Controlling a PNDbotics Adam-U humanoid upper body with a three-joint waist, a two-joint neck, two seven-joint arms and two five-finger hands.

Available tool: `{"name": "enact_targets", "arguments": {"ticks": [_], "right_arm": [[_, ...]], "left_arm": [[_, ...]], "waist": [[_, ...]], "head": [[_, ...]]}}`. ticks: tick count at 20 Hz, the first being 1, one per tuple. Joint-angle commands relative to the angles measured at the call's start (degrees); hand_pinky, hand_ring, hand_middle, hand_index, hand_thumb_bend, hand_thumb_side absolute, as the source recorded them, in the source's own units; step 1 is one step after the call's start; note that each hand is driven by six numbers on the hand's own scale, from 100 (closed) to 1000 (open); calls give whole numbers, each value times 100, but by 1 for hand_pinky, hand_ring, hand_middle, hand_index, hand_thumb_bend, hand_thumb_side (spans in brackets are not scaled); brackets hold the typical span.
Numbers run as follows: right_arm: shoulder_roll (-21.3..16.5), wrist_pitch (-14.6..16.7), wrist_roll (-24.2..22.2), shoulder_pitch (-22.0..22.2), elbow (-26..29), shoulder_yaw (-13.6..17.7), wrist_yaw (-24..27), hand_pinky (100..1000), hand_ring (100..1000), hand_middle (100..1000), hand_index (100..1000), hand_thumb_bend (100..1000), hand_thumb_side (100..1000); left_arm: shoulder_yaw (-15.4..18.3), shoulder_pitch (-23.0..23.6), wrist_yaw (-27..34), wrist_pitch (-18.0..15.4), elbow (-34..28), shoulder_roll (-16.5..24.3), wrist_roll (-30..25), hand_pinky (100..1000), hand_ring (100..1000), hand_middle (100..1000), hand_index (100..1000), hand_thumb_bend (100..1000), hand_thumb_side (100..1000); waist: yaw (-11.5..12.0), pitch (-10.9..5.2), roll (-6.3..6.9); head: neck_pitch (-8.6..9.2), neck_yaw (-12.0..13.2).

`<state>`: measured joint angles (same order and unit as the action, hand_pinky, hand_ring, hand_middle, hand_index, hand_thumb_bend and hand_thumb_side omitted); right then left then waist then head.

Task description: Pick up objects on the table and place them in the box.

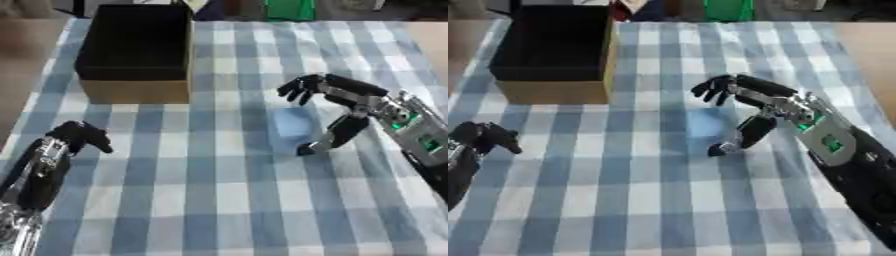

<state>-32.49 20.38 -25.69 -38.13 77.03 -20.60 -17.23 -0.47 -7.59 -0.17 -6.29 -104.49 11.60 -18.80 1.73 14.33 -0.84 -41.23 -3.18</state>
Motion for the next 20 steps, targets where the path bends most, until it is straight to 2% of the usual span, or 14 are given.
{"name": "enact_targets", "arguments": {"ticks": [1,10,20], "right_arm": [[-50,4,102,-115,-54,25,-158,695,790,810,915,669,293],[7,73,438,-128,-165,16,-454,681,771,731,857,657,313],[74,216,577,-89,-304,-10,-850,670,751,639,783,646,344]], "left_arm": [[2,-36,-9,-15,-65,62,-15,887,545,523,550,185,946],[-1,-36,-5,-10,-62,55,-22,887,543,522,549,186,946],[2,-35,-1,-6,-60,54,-21,887,542,522,549,186,945]], "waist": [[1,-83,4],[-4,-90,0],[-5,-97,-3]], "head": [[8,-20],[4,-24],[-3,-23]]}}
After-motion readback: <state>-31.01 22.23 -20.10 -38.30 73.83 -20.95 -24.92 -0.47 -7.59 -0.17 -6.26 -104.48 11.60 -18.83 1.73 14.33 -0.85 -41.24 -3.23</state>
